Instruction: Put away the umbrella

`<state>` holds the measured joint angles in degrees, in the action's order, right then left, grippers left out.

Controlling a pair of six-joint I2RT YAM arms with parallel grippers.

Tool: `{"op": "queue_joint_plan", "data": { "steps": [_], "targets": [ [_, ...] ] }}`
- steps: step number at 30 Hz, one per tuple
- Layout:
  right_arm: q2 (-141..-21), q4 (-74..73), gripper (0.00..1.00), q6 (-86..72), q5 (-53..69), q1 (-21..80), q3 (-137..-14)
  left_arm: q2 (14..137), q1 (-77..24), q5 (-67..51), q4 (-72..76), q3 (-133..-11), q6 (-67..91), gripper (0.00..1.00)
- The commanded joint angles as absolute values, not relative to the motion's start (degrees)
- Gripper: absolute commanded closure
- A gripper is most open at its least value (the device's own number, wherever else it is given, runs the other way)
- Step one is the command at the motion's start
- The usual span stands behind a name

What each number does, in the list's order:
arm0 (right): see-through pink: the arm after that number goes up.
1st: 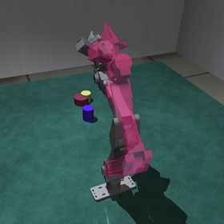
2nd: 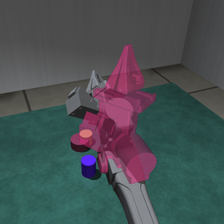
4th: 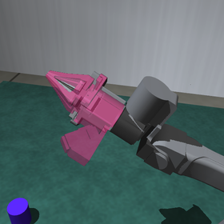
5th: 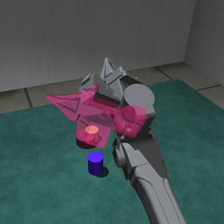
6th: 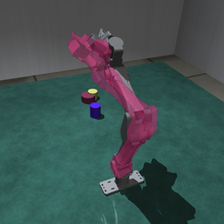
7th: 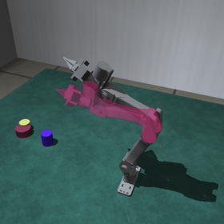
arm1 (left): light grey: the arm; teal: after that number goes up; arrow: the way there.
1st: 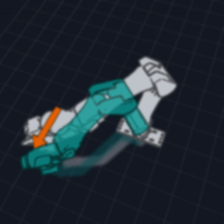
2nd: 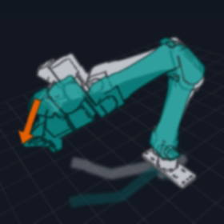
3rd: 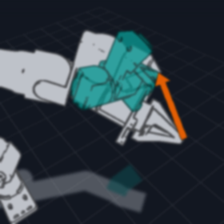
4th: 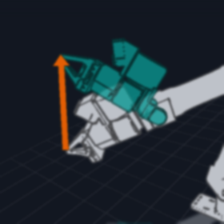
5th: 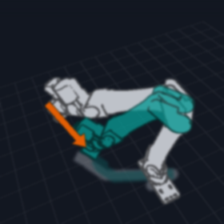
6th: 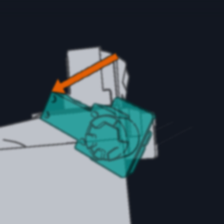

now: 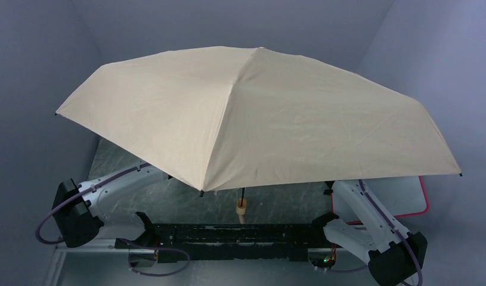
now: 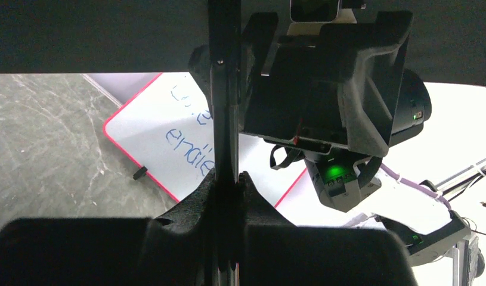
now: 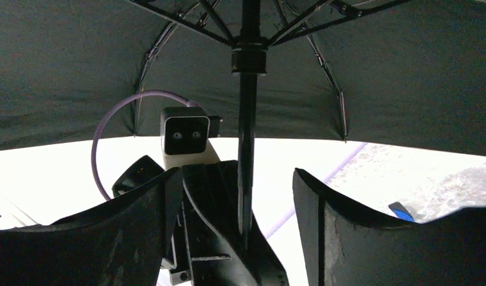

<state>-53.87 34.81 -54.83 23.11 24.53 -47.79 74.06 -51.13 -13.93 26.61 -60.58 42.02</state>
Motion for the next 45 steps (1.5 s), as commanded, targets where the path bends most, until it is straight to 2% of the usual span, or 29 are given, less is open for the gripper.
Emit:
{"op": "queue_joint_plan", "data": {
  "steps": [1,12,17,25,27,28,35,45],
  "targets": [
    [-53.53,34.91,0.28,-52.48,22.32,24.44,-46.96,69.82,-51.06,-14.31,27.60,-59.17,39.43,0.95],
    [-53.92,40.67,0.26,-50.47,23.09,24.43,-43.83,67.61,-51.02,-15.75,26.94,-56.81,37.01,0.95],
    [-51.92,43.84,0.25,-51.61,18.57,24.44,-40.75,68.06,-51.06,-17.85,27.12,-56.11,37.60,0.95],
    [-52.64,43.43,0.14,-53.27,14.98,24.48,-42.35,68.87,-51.06,-19.03,31.63,-54.04,39.21,0.95],
    [-53.32,44.35,0.04,-53.96,15.43,24.53,-42.66,69.47,-51.02,-18.75,32.78,-53.88,40.20,0.95],
    [-53.72,45.11,0.03,-54.26,15.79,24.49,-42.83,69.89,-51.06,-18.65,33.21,-53.99,40.49,0.95],
    [-57.19,52.42,0.06,-55.95,16.36,24.47,-44.05,72.18,-51.11,-20.42,32.98,-55.32,40.91,0.95],
    [-63.62,57.48,0.15,-58.94,15.71,24.56,-46.84,72.65,-51.28,-21.08,31.29,-56.27,40.72,0.95]
  ]
}}
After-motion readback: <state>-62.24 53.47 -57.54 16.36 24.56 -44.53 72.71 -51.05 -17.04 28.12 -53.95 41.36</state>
